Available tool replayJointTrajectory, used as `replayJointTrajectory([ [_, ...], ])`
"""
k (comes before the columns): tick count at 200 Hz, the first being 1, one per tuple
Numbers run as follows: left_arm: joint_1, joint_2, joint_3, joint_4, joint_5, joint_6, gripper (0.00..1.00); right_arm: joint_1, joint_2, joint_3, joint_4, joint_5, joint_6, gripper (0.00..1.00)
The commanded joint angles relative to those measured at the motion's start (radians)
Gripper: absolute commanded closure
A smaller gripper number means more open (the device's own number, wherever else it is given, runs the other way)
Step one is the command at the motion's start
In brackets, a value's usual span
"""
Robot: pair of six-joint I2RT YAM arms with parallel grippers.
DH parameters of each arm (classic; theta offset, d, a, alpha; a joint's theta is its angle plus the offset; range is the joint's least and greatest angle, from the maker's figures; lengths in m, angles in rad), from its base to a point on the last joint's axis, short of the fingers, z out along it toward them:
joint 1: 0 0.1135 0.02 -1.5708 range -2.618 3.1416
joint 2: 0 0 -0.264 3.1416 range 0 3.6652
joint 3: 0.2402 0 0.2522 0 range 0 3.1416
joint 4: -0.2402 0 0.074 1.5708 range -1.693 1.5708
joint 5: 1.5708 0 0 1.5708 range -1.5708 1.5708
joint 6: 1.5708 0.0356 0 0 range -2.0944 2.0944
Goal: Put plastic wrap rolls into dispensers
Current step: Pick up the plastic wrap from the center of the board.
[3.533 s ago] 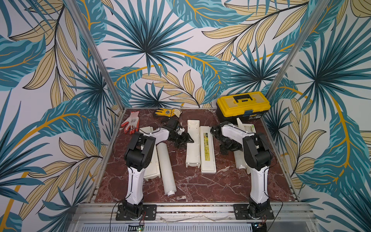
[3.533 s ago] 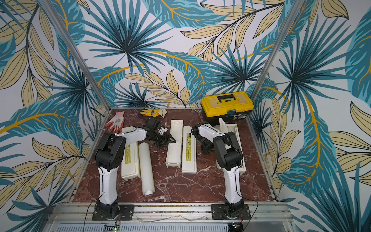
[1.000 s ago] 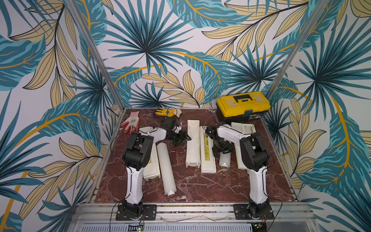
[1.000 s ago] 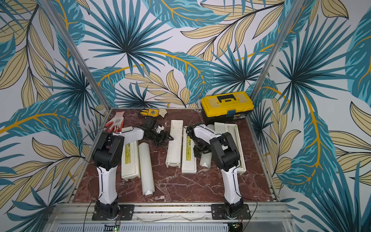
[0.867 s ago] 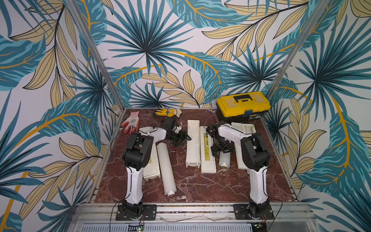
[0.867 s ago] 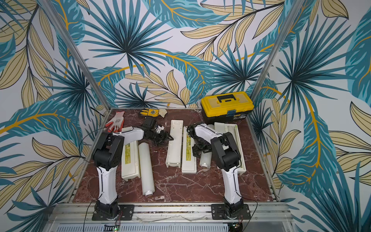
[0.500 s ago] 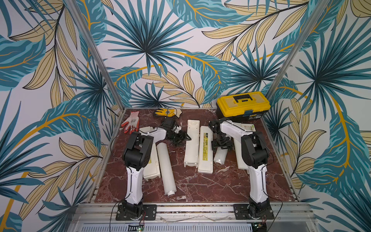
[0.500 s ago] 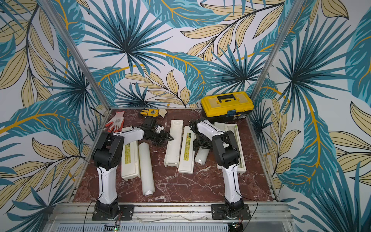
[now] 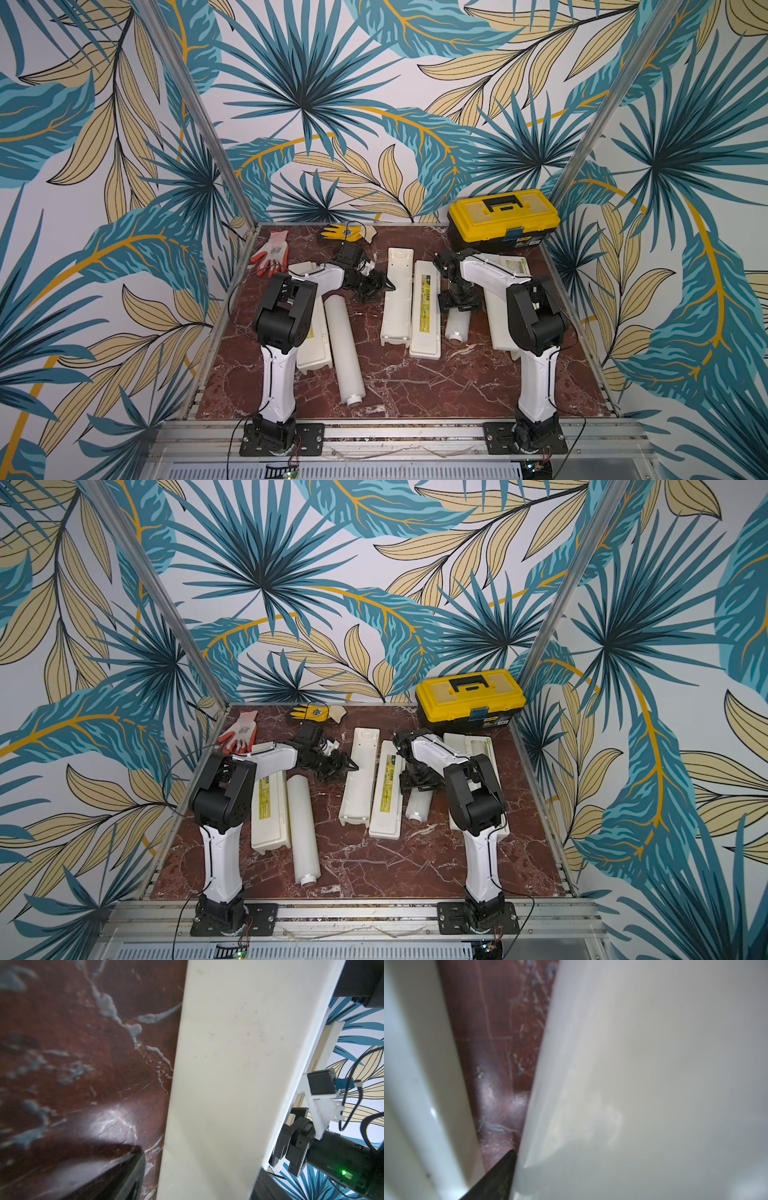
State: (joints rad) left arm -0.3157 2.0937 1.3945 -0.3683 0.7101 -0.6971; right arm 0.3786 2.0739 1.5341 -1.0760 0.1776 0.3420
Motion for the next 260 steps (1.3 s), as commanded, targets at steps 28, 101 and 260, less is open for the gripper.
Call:
replayJointTrajectory([
  [28, 0.007, -0.03, -0.026, -0.053, -0.046, 0.021, 0.27, -0.028, -0.022, -0.022, 0.003, 0.005, 0.123, 0.01],
  [101, 0.007, -0.033, -0.028, -0.053, -0.05, 0.018, 0.27, -0.107, 0.095, 0.126, 0.044, 0.04, 0.204, 0.01],
  [260, 0.013, -0.101, -0.05, -0.063, -0.046, 0.026, 0.27, -0.07, -0.123, -0.089, 0.184, -0.092, 0.008, 0.63],
])
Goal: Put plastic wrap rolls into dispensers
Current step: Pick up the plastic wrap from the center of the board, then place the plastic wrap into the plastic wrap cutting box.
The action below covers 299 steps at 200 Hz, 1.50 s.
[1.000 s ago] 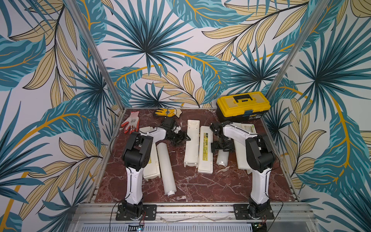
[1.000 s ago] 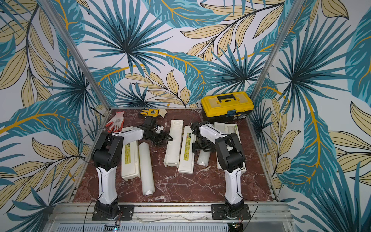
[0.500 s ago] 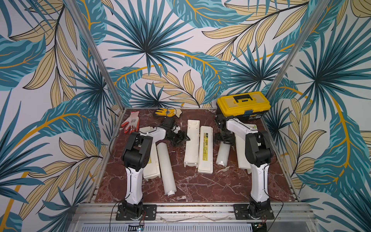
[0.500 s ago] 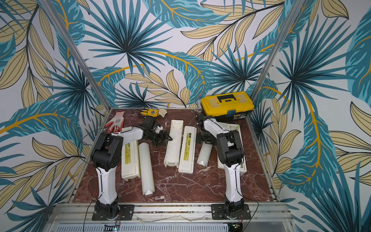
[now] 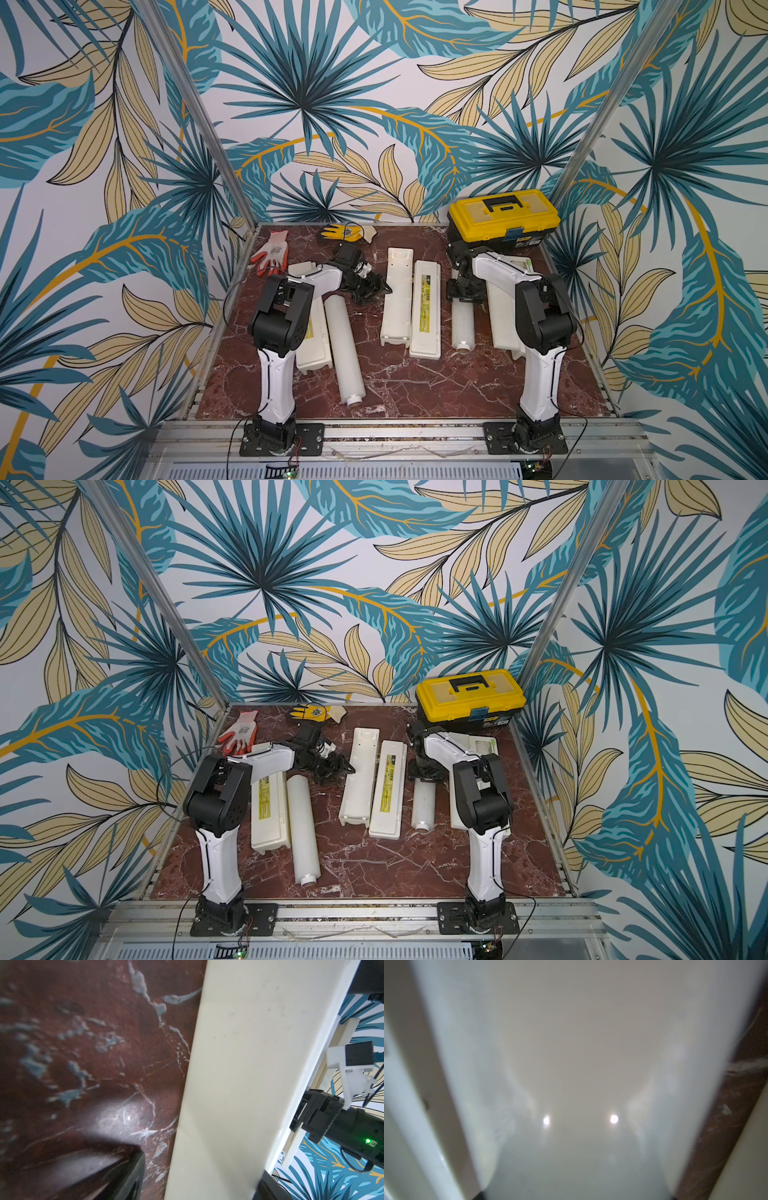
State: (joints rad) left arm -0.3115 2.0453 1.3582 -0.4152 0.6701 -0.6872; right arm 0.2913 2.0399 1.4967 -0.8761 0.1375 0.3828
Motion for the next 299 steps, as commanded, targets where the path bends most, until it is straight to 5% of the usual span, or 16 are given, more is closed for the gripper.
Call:
replayJointTrajectory([
  [1, 0.01, -0.054, -0.014, -0.016, -0.005, 0.016, 0.27, 0.017, -0.092, -0.052, -0.016, -0.052, -0.034, 0.63],
  [80, 0.028, -0.125, 0.016, -0.101, -0.084, 0.112, 0.3, 0.043, -0.261, 0.178, -0.189, -0.096, -0.041, 0.71],
  [166, -0.026, -0.115, -0.094, -0.093, -0.052, 0.123, 0.51, 0.202, 0.072, 0.779, -0.28, -0.169, 0.062, 0.7],
  [266, -0.12, -0.153, -0.185, -0.017, 0.023, 0.067, 0.51, 0.242, 0.122, 0.677, -0.242, -0.185, 0.074, 0.7],
  [299, -0.095, -0.211, -0.198, -0.015, -0.071, 0.066, 0.5, 0.243, 0.14, 0.638, -0.213, -0.176, 0.074, 0.7],
])
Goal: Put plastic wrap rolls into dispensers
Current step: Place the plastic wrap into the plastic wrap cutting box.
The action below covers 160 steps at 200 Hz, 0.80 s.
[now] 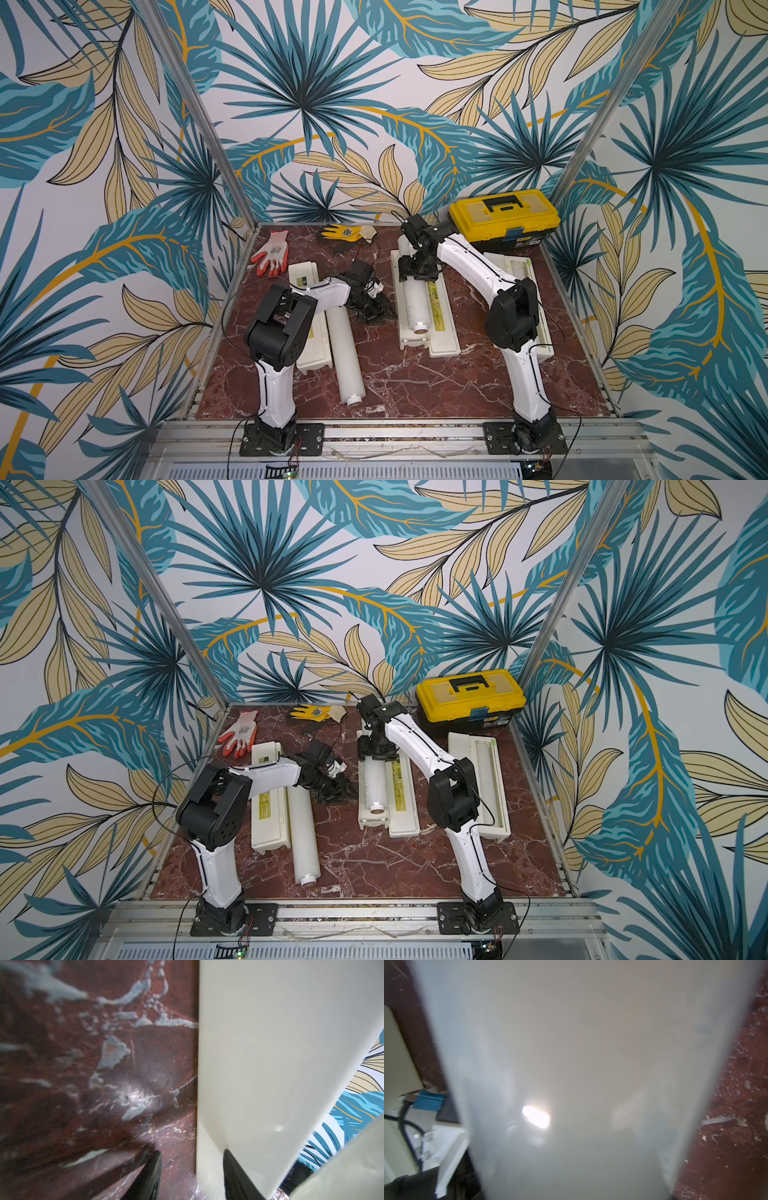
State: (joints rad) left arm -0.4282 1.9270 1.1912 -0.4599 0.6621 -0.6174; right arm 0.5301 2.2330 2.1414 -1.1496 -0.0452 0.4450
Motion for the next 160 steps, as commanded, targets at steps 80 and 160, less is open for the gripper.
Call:
replayJointTrajectory([
  [80, 0.137, -0.208, -0.04, 0.012, -0.151, 0.031, 0.46, 0.013, -0.003, -0.047, 0.131, 0.018, 0.021, 0.7],
  [160, 0.151, -0.187, -0.032, 0.012, -0.138, 0.031, 0.45, 0.043, 0.054, -0.063, 0.097, 0.047, 0.064, 0.69],
])
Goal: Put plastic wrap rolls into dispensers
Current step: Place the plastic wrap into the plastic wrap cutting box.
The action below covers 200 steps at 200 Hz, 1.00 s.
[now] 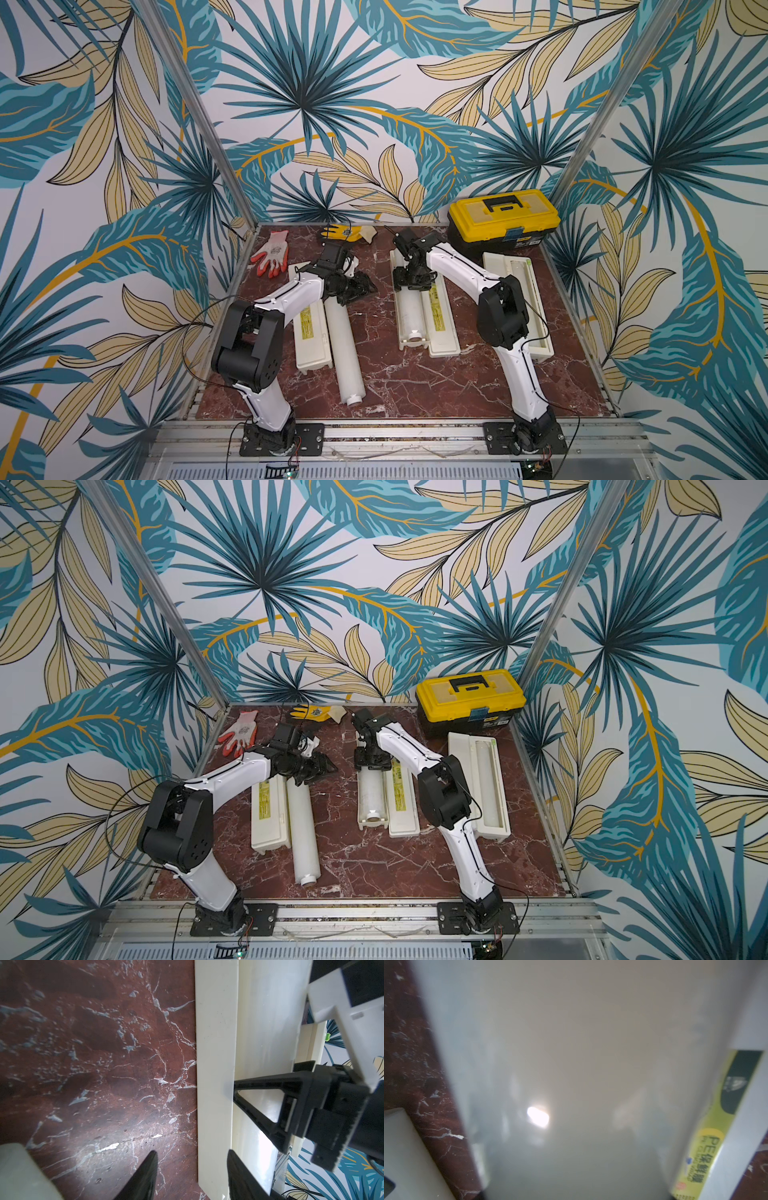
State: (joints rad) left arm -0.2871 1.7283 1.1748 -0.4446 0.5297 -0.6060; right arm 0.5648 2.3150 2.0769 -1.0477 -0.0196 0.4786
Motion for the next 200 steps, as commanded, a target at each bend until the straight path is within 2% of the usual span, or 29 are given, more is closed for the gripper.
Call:
replayJointTrajectory([
  [1, 0.009, 0.012, -0.015, -0.003, -0.005, 0.02, 0.45, 0.01, -0.027, 0.002, -0.004, 0.021, 0.03, 0.69],
  [24, 0.011, 0.022, -0.005, -0.008, 0.001, 0.023, 0.45, 0.01, -0.013, 0.001, -0.025, 0.033, 0.037, 0.67],
  [40, 0.011, 0.03, 0.003, -0.009, 0.007, 0.025, 0.45, 0.009, -0.006, 0.001, -0.038, 0.036, 0.044, 0.61],
  [52, 0.011, 0.038, 0.009, -0.009, 0.012, 0.026, 0.45, 0.009, -0.002, 0.002, -0.047, 0.029, 0.048, 0.52],
  [75, 0.012, 0.054, 0.025, -0.01, 0.02, 0.028, 0.45, 0.01, 0.002, 0.012, -0.076, 0.022, 0.058, 0.29],
  [102, 0.011, 0.075, 0.052, -0.017, 0.024, 0.031, 0.45, 0.011, -0.003, 0.024, -0.089, 0.036, 0.058, 0.11],
  [110, 0.011, 0.081, 0.06, -0.019, 0.025, 0.032, 0.45, 0.013, -0.007, 0.033, -0.095, 0.039, 0.055, 0.01],
  [150, 0.011, 0.111, 0.12, -0.03, 0.033, 0.038, 0.44, 0.02, -0.061, 0.106, -0.147, 0.04, 0.038, 0.01],
  [200, 0.011, 0.152, 0.197, -0.063, 0.039, 0.065, 0.39, -0.029, -0.196, 0.079, -0.176, 0.223, -0.07, 0.01],
])
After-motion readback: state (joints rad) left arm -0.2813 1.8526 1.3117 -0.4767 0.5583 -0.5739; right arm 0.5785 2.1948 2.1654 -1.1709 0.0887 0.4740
